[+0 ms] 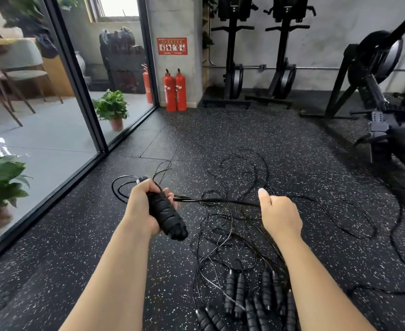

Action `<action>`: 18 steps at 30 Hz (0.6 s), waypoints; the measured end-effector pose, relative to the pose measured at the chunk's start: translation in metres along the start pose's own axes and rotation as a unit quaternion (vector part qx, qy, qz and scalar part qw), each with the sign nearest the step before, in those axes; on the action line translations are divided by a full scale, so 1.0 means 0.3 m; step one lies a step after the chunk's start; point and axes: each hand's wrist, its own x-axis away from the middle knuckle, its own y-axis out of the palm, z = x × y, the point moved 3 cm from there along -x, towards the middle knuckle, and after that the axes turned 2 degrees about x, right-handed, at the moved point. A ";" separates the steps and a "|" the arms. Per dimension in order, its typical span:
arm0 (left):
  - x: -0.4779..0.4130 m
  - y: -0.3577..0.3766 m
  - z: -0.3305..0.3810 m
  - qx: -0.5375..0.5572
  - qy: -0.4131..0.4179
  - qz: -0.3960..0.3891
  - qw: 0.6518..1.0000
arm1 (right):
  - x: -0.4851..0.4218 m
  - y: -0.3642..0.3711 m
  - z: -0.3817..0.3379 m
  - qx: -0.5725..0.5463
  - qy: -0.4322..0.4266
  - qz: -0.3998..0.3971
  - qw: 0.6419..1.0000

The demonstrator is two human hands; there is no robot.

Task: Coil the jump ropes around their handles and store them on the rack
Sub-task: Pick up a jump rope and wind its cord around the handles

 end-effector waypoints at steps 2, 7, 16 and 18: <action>0.005 -0.008 0.006 0.006 0.006 -0.012 1.000 | 0.002 -0.017 -0.019 -0.027 -0.007 0.024 0.999; 0.060 0.003 -0.039 -0.057 -0.043 -0.088 0.994 | 0.032 -0.035 -0.085 -0.052 -0.037 0.084 0.994; 0.116 0.162 -0.160 0.016 -0.016 -0.149 0.989 | 0.115 0.049 -0.196 -0.017 -0.174 -0.107 0.979; 0.095 0.139 -0.127 0.070 0.009 -0.123 0.990 | 0.090 0.044 -0.140 -0.036 -0.134 -0.131 0.982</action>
